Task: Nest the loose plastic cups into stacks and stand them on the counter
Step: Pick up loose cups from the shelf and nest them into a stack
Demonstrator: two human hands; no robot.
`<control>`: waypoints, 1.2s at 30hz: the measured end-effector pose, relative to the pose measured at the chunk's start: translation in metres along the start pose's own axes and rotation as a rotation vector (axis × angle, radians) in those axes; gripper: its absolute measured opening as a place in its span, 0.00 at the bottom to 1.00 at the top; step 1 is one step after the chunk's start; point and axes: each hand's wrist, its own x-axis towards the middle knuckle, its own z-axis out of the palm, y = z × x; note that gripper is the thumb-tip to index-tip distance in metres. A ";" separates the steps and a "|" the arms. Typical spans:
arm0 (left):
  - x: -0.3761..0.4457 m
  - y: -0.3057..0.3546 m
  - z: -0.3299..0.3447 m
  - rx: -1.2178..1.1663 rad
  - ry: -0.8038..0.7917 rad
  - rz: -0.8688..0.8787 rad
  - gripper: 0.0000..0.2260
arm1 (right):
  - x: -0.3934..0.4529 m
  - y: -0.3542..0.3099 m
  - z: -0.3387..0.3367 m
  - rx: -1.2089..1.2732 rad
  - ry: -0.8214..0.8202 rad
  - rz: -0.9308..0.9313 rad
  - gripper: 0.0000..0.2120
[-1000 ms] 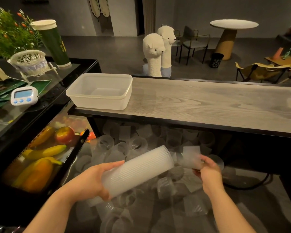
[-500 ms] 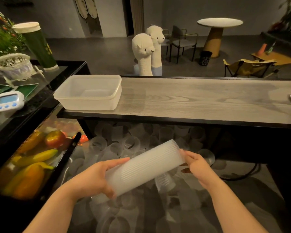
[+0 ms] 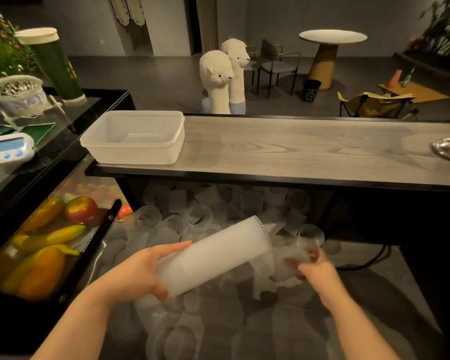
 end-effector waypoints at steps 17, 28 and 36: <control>-0.017 0.007 -0.010 -0.061 0.008 0.048 0.43 | -0.053 -0.138 0.052 -0.150 -0.629 -0.339 0.24; -0.024 -0.022 -0.018 -0.060 0.163 -0.055 0.44 | 0.041 0.007 0.079 -0.194 0.096 0.250 0.25; -0.027 -0.040 -0.015 -0.084 0.108 -0.080 0.43 | 0.006 -0.069 0.063 0.363 0.038 -0.179 0.15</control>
